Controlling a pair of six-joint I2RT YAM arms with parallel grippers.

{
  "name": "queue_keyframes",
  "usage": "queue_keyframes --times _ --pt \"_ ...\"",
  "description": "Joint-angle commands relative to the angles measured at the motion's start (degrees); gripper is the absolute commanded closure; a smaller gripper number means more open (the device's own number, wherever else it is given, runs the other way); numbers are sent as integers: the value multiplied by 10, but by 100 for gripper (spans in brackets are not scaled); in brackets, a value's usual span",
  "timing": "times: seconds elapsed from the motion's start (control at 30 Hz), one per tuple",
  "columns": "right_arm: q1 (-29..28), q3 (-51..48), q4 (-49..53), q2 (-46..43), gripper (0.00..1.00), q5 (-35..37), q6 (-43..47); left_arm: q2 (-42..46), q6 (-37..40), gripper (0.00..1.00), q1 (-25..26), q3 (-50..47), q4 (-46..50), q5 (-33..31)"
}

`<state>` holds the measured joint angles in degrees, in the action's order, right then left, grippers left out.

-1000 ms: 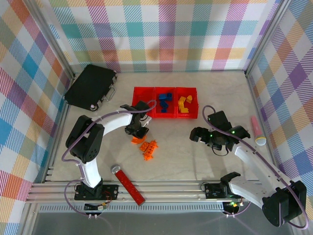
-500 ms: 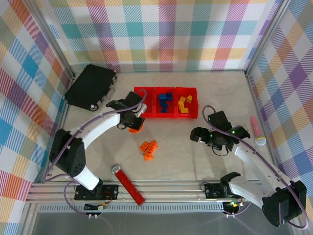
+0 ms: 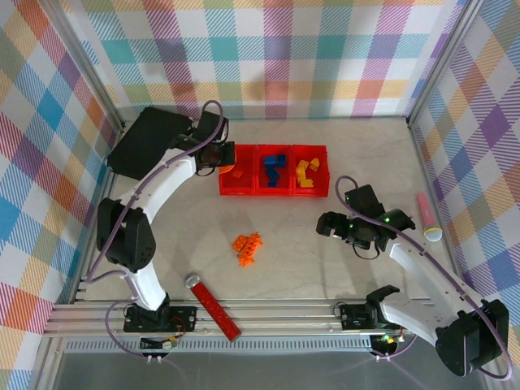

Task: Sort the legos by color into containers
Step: Place the lego in the container, then pick up the lego from the middle-left of the table.

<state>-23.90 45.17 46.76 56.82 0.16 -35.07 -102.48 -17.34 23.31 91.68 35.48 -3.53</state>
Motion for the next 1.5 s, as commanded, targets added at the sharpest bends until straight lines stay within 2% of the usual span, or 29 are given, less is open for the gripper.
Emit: queue_keyframes --times 0.0,0.13,0.27,0.5,0.6,0.73,1.03,1.23,1.33,1.43,1.47 --pt "3 -10 11 -5 5 16 17 -21 -110 100 -4 13 -31 7" --pt "4 -7 10 1 5 25 31 -49 -176 100 -4 16 -62 21" --pt "4 -4 5 9 5 25 39 -82 -211 100 -4 27 -82 42" --pt "4 -17 -4 6 5 14 36 -92 -256 100 -4 -12 -157 17" --pt "4 -23 -2 -3 5 15 38 -93 -260 93 -3 -23 -172 -3" --pt "5 -29 1 -11 5 18 43 -96 -254 76 -3 -34 -191 -8" --pt "4 -31 1 -11 4 19 49 -77 -235 68 2 -65 -286 45" --pt "4 -33 -3 -11 4 17 45 2 -199 64 16 -108 -332 54" --pt "4 -33 -2 -14 4 24 41 54 -163 62 18 -119 -323 65" --pt "4 -39 -9 -20 4 32 36 126 -121 52 23 -153 -320 55" --pt "4 -41 -13 -21 4 32 34 154 -104 45 25 -175 -332 54"
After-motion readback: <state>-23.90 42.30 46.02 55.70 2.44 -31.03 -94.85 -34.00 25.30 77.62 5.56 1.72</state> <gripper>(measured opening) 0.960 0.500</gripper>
